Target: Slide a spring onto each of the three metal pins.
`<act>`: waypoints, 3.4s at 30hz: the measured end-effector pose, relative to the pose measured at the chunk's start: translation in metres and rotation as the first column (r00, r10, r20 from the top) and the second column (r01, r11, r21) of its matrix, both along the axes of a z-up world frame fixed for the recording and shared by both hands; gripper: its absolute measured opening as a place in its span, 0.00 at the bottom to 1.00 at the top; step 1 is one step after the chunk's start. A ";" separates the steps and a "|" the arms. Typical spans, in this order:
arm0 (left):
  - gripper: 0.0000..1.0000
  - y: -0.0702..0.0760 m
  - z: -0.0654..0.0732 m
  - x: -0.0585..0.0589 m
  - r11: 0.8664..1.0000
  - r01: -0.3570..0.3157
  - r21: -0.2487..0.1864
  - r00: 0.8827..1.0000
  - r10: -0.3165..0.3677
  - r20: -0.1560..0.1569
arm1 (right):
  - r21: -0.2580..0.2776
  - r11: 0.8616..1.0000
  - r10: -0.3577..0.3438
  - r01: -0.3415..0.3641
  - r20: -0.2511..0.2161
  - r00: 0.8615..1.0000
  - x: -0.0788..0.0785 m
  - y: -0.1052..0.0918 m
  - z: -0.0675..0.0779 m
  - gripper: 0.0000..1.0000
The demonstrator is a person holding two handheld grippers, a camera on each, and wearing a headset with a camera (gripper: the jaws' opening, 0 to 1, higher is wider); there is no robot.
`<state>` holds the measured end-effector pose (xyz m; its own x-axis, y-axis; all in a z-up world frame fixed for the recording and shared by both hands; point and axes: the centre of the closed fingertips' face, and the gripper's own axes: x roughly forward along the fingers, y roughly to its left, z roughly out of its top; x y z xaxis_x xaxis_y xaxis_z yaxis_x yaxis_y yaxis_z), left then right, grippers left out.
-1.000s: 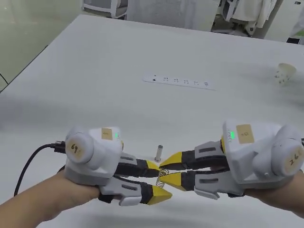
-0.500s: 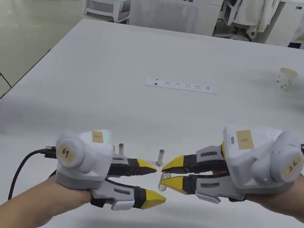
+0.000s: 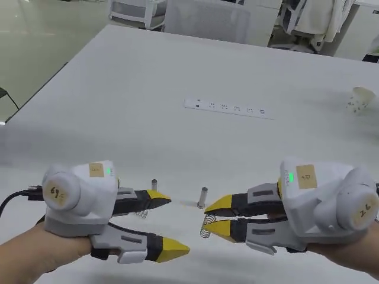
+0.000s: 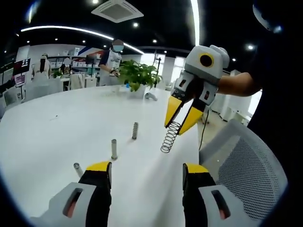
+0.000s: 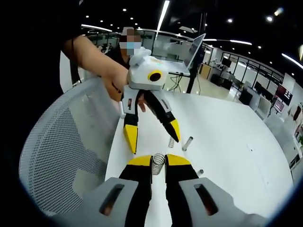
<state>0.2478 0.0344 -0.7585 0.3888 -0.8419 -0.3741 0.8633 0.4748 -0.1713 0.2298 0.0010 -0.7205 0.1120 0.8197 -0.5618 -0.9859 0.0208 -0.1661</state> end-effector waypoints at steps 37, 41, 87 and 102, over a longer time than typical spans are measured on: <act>0.98 0.080 -0.014 0.002 0.969 -0.241 0.060 0.970 0.242 -0.016 | -0.017 0.996 -0.083 0.083 0.037 0.996 0.028 -0.012 -0.012 0.07; 0.98 0.082 -0.015 0.002 0.966 -0.251 0.057 0.967 0.252 -0.020 | -0.021 0.996 -0.084 0.085 0.035 0.996 0.030 -0.012 -0.014 0.07; 0.96 0.094 -0.018 -0.003 0.959 -0.278 0.061 0.959 0.280 -0.037 | -0.016 0.976 -0.216 0.216 0.026 0.976 0.108 -0.006 -0.022 0.07; 0.96 0.099 -0.018 -0.003 0.956 -0.287 0.065 0.956 0.289 -0.039 | -0.016 0.975 -0.223 0.223 0.012 0.975 0.111 -0.002 -0.025 0.07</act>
